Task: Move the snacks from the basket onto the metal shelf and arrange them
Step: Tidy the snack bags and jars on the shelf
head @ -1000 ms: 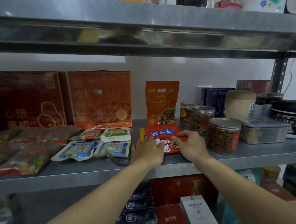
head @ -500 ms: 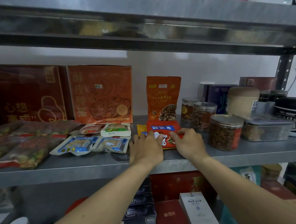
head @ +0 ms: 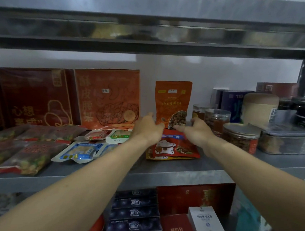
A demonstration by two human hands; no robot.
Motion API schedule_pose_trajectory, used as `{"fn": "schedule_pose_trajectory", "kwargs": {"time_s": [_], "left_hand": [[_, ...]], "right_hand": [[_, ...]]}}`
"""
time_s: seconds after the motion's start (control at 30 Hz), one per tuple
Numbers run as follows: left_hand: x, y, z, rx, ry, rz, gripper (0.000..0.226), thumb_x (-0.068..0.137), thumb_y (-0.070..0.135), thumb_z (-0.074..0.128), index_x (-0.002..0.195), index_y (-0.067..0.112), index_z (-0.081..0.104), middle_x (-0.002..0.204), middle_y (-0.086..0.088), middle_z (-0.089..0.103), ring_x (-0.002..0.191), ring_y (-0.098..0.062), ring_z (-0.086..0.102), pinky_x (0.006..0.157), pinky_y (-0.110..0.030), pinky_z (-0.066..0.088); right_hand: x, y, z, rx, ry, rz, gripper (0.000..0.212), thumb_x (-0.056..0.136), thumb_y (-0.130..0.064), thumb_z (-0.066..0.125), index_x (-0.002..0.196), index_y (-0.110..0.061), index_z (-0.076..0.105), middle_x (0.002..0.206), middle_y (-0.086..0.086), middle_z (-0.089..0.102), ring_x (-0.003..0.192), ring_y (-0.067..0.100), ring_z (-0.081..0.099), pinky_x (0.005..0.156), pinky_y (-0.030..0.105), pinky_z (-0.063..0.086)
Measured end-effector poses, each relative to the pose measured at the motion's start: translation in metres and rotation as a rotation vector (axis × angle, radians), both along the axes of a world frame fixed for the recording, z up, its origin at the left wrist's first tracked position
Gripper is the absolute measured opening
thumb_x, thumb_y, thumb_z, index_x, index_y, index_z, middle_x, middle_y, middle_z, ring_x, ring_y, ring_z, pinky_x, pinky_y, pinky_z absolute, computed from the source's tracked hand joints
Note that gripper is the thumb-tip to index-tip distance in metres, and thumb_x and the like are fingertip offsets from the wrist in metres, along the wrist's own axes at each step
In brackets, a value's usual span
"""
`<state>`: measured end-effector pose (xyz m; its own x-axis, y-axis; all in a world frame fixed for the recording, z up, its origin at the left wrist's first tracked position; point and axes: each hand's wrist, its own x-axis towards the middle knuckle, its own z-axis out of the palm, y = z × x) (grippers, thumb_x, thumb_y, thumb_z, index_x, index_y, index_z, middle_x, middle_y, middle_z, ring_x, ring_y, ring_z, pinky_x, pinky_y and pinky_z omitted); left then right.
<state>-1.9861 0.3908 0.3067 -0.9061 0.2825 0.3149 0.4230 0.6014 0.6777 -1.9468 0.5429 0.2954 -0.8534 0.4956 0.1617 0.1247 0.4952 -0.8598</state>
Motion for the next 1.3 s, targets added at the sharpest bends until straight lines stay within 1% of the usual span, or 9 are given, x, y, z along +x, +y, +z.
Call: {"fn": "schedule_pose_trajectory", "kwargs": {"time_s": [0.1,0.23,0.3,0.4,0.5,0.63,0.77,1.13,1.3], "left_hand": [[-0.021,0.002,0.008,0.04,-0.015,-0.003,0.058,0.098,0.031,0.055,0.149,0.017,0.032,0.147,-0.008,0.045,0.117,-0.022,0.054,0.093,-0.031,0.047],[-0.052,0.011,0.014,0.028,-0.034,0.033,0.058,0.099,0.034,0.053,0.15,0.019,0.03,0.147,-0.007,0.046,0.128,-0.026,0.049,0.088,-0.028,0.042],[-0.07,0.019,0.018,0.008,-0.054,0.044,0.059,0.099,0.034,0.053,0.15,0.019,0.029,0.145,-0.007,0.046,0.126,-0.026,0.049,0.079,-0.025,0.038],[-0.103,0.036,0.02,-0.005,-0.092,0.011,0.058,0.098,0.028,0.054,0.148,0.012,0.029,0.147,-0.011,0.043,0.129,-0.029,0.046,0.085,-0.027,0.039],[-0.132,0.054,0.015,-0.004,-0.112,-0.028,0.048,0.099,0.022,0.05,0.143,0.011,0.032,0.141,-0.012,0.047,0.124,-0.028,0.05,0.084,-0.029,0.042],[-0.163,0.074,0.006,0.098,-0.077,-0.071,0.027,0.1,0.025,0.048,0.125,0.014,0.043,0.112,-0.003,0.053,0.095,-0.02,0.053,0.076,-0.028,0.042],[-0.181,0.086,-0.001,0.22,-0.021,-0.024,0.01,0.1,0.017,0.047,0.109,0.018,0.051,0.104,0.001,0.054,0.092,-0.016,0.053,0.074,-0.026,0.04],[-0.189,0.083,-0.002,0.174,-0.078,0.032,0.026,0.101,0.024,0.042,0.123,0.01,0.044,0.117,-0.014,0.057,0.095,-0.027,0.057,0.072,-0.031,0.044],[-0.176,0.077,0.005,0.01,-0.165,0.043,0.074,0.097,0.025,0.051,0.152,0.002,0.005,0.143,-0.02,0.044,0.122,-0.033,0.053,0.096,-0.036,0.049]], "right_hand": [[-0.022,0.007,0.007,-0.124,-0.003,-0.009,0.055,0.088,-0.044,0.068,0.131,-0.016,0.048,0.116,-0.003,0.06,0.091,0.018,0.059,0.082,0.033,0.049],[-0.05,0.017,0.009,-0.243,-0.012,-0.022,0.048,0.09,-0.036,0.068,0.127,-0.012,0.049,0.097,-0.001,0.059,0.073,0.012,0.054,0.06,0.029,0.043],[-0.067,0.021,0.009,-0.287,-0.016,-0.041,0.048,0.09,-0.031,0.07,0.126,-0.008,0.049,0.097,0.003,0.061,0.079,0.016,0.059,0.071,0.034,0.052],[-0.095,0.026,0.006,-0.318,-0.008,-0.06,0.054,0.088,-0.027,0.072,0.132,-0.006,0.049,0.118,0.012,0.063,0.102,0.026,0.063,0.096,0.043,0.052],[-0.125,0.039,0.0,-0.324,0.028,-0.113,0.06,0.089,-0.029,0.07,0.137,-0.004,0.045,0.127,0.013,0.06,0.111,0.028,0.06,0.099,0.04,0.049],[-0.152,0.05,-0.007,-0.332,0.086,-0.147,0.068,0.088,-0.037,0.069,0.14,-0.004,0.039,0.124,0.014,0.061,0.106,0.028,0.061,0.095,0.039,0.052],[-0.164,0.051,-0.01,-0.33,0.118,-0.112,0.075,0.086,-0.042,0.072,0.141,-0.011,0.032,0.125,0.01,0.059,0.111,0.03,0.059,0.096,0.041,0.051],[-0.175,0.048,-0.011,-0.24,0.083,-0.142,0.065,0.077,-0.042,0.073,0.128,-0.011,0.047,0.118,0.007,0.063,0.106,0.028,0.062,0.096,0.041,0.052],[-0.154,0.041,-0.001,-0.072,-0.026,-0.198,0.049,0.088,-0.031,0.067,0.126,-0.005,0.051,0.121,0.012,0.06,0.11,0.031,0.059,0.084,0.029,0.048]]}}
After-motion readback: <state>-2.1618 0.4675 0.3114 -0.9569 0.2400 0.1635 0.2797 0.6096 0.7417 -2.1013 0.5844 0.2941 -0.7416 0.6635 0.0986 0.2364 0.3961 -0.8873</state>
